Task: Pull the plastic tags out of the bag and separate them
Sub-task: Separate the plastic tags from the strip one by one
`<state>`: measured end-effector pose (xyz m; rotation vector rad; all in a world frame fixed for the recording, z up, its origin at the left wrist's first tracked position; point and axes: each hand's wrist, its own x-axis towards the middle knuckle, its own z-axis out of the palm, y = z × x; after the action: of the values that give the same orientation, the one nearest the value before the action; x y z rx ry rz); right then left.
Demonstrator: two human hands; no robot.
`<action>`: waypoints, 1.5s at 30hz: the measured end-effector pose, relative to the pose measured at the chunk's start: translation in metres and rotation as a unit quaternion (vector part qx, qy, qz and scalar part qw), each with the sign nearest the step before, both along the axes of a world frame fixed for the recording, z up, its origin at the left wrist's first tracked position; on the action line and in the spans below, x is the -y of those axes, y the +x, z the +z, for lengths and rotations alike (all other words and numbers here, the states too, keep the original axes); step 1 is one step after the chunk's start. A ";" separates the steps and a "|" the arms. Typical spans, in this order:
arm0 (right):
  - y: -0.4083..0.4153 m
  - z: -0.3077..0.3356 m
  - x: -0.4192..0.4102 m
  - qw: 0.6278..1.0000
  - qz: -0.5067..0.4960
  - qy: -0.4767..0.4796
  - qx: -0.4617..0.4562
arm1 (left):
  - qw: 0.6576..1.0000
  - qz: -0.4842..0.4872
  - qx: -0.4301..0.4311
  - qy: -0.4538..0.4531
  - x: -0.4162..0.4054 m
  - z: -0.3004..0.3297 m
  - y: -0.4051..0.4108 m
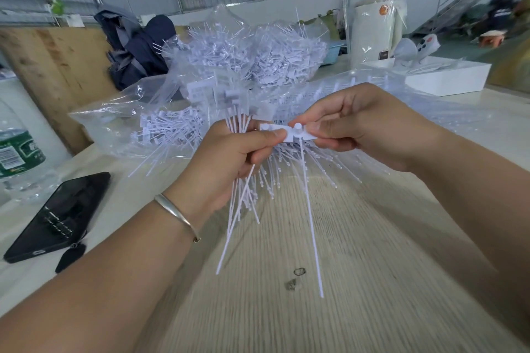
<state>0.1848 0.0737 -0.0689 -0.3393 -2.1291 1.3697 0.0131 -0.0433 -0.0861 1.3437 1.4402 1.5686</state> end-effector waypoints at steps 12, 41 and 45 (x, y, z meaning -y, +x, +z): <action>0.009 0.004 -0.005 0.991 0.105 -0.019 0.085 | 0.994 -0.068 -0.074 -0.053 0.005 0.001 0.001; -0.018 -0.015 0.030 0.970 -0.115 0.177 -0.119 | 0.997 0.041 -0.022 0.069 0.003 0.009 0.016; -0.026 -0.015 0.044 0.992 0.019 -0.021 -0.122 | 0.993 0.042 0.029 0.105 0.006 0.015 0.005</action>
<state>0.1591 0.0295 -0.0838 -0.1391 -1.9173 1.4033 0.0181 -0.0488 -0.0714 1.3581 1.3415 1.8422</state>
